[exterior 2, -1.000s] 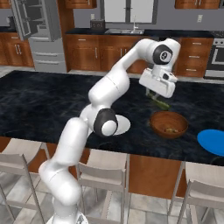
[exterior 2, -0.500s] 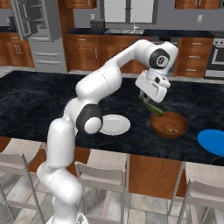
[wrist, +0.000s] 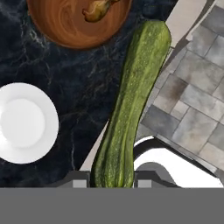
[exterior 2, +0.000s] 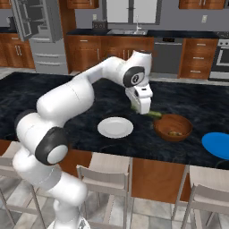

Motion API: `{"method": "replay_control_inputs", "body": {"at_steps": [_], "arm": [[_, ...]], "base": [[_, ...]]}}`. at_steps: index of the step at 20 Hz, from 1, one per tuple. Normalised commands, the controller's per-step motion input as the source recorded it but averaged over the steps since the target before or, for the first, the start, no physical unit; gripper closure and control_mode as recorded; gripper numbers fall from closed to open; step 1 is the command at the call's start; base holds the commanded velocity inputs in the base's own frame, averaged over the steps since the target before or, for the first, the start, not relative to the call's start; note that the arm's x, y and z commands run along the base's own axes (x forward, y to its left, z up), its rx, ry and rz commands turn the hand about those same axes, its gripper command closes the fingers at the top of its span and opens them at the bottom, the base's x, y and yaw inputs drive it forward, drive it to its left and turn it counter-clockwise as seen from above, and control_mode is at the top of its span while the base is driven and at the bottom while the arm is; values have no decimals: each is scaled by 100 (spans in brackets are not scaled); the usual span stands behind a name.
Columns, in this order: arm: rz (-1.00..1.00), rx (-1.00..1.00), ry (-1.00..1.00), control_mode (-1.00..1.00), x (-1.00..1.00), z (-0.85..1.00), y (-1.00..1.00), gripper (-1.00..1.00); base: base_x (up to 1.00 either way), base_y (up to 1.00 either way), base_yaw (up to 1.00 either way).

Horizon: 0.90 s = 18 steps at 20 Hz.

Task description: Pick the chicken drumstick and squash from their plates and place them in the bowl. Then put the bowl in the fridge.

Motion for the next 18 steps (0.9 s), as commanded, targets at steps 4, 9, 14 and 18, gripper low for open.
{"method": "replay_control_inputs", "body": {"at_steps": [4, 9, 14, 18], "arm": [[-12, -26, -5, -100, 12, 6, 26, 100], [-4, -14, 20, -100, 31, 19, -4, 100], [0, -11, 25, -100, 30, 16, -18, 100], [0, -4, 33, -100, 34, 7, -27, 100]], "base": [[0, 0, 0], [0, 0, 0], [0, 0, 0], [0, 0, 0]]}}
